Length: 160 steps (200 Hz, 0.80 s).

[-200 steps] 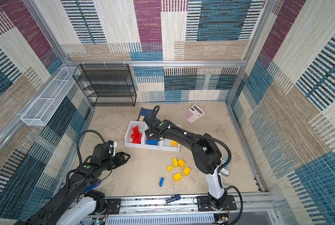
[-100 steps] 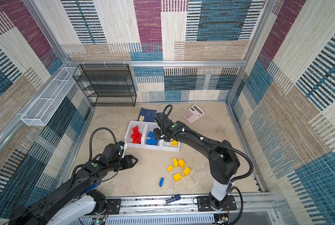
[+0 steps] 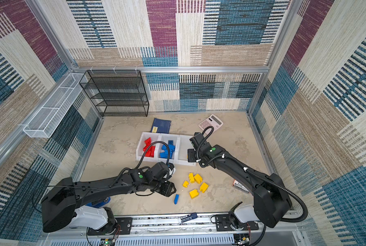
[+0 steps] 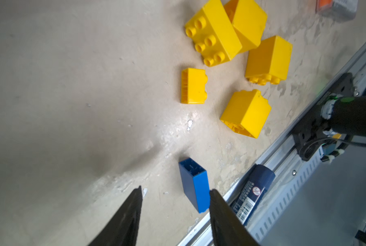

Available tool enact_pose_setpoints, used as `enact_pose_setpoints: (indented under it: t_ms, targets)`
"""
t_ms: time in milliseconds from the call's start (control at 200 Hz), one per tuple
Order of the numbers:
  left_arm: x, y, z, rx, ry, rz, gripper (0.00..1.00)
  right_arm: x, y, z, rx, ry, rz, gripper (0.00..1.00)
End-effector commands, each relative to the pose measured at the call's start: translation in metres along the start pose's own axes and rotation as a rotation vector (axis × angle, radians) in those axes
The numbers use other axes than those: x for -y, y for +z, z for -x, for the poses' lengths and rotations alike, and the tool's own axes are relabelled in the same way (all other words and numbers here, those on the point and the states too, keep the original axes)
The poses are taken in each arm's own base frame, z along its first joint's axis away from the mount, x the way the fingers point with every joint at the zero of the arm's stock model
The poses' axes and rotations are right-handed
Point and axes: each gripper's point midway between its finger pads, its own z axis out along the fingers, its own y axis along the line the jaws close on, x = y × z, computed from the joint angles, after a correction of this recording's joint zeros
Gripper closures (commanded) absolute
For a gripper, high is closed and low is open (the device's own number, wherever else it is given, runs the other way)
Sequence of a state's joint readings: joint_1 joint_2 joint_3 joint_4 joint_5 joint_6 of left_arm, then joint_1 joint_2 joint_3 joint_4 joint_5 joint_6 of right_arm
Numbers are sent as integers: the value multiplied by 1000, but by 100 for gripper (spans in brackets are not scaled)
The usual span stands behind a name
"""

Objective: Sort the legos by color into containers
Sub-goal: 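Grasp a blue brick near the robot with the left gripper while the right withdraws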

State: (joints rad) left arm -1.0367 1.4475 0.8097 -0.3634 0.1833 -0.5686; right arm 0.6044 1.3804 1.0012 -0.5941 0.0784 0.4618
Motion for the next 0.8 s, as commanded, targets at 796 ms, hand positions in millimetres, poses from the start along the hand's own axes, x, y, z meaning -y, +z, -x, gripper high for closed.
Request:
enact_pose_setpoints:
  t_ms: [796]
  targets:
    - [20,39,-19,-154,121,36,85,3,-2,-4,24,34,18,36]
